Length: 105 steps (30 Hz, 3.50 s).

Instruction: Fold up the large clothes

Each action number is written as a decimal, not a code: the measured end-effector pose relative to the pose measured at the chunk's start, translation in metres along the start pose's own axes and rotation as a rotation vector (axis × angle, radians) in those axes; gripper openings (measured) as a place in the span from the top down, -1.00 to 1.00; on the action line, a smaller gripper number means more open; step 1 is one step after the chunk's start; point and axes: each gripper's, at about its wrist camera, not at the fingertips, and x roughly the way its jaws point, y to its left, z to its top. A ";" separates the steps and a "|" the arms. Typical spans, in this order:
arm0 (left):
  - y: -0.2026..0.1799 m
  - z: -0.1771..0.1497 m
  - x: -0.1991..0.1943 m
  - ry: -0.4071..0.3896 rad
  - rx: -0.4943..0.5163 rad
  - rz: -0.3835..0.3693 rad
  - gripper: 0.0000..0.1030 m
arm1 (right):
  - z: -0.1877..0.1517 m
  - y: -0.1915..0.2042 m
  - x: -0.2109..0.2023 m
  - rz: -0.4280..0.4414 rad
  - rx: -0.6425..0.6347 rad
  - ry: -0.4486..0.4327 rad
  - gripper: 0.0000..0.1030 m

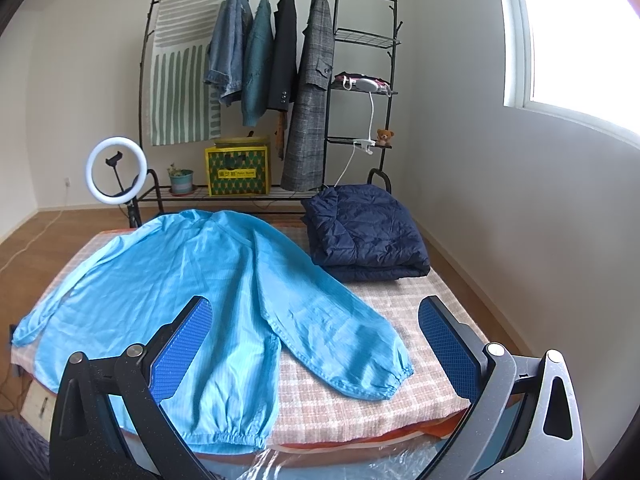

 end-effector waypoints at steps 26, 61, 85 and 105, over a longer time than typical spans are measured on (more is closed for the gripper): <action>0.001 -0.001 0.000 -0.002 -0.002 -0.001 -1.00 | -0.001 0.001 0.002 -0.001 -0.002 0.005 -0.99; 0.036 0.001 0.033 0.051 0.001 0.092 -1.00 | 0.001 0.028 0.013 0.045 -0.008 -0.008 -0.99; 0.308 -0.112 0.266 0.516 -0.391 0.193 -0.61 | 0.008 0.153 0.091 0.290 -0.085 0.094 -0.99; 0.413 -0.251 0.345 0.804 -0.703 0.212 -0.30 | -0.016 0.235 0.130 0.400 -0.177 0.230 -0.24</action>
